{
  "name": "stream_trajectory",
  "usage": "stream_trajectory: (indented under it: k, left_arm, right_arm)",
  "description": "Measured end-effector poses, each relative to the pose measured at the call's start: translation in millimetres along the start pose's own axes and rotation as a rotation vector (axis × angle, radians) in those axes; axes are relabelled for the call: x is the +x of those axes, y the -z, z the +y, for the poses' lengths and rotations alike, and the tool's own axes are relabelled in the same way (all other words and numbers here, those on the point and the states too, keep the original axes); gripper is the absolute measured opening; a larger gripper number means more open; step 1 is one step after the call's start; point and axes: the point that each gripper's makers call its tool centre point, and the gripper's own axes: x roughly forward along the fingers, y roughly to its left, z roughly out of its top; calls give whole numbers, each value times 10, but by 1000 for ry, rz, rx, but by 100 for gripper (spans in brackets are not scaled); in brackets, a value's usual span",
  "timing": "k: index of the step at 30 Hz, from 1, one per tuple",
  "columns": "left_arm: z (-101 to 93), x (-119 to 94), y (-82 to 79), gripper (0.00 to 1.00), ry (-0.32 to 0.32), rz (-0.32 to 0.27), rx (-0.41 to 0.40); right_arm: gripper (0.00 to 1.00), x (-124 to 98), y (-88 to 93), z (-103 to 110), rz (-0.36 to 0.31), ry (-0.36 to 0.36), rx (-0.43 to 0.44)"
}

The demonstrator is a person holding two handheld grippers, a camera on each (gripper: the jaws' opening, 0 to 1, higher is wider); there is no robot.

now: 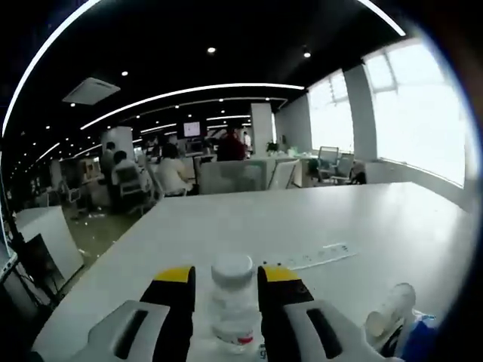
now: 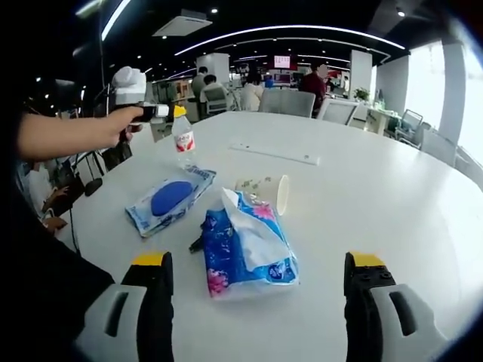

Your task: Arrange the tabletop items into an orderly group along one side of the table until the central work area is clear of visible clutter.

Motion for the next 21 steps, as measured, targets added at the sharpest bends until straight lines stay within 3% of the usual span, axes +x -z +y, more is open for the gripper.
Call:
stream_trajectory:
  k: [4,8,11,14,19,21]
  left_arm:
    - [-25,20,-18,27,-15,-23,18]
    - [-54,74,95,24,-18,7,-12]
    - [-90,113,50,25,-4,-26,11]
    - [-28,138,35,23,-16,-26,-9]
    - [-47,133,9,22,-12,-44,32]
    - [-48,132,25,22,-7,-50,1]
  right_arm:
    - [89,5,33,13,10,-4,-5]
    - [89,4,44,25,14,-6,-7]
    - [89,-2,52,14,13,-1,0]
    - [89,-10,90,6,21,1,5]
    - [89,-12,144,-3,36,3,2]
    - [88,-12,154,-10,40,6,6]
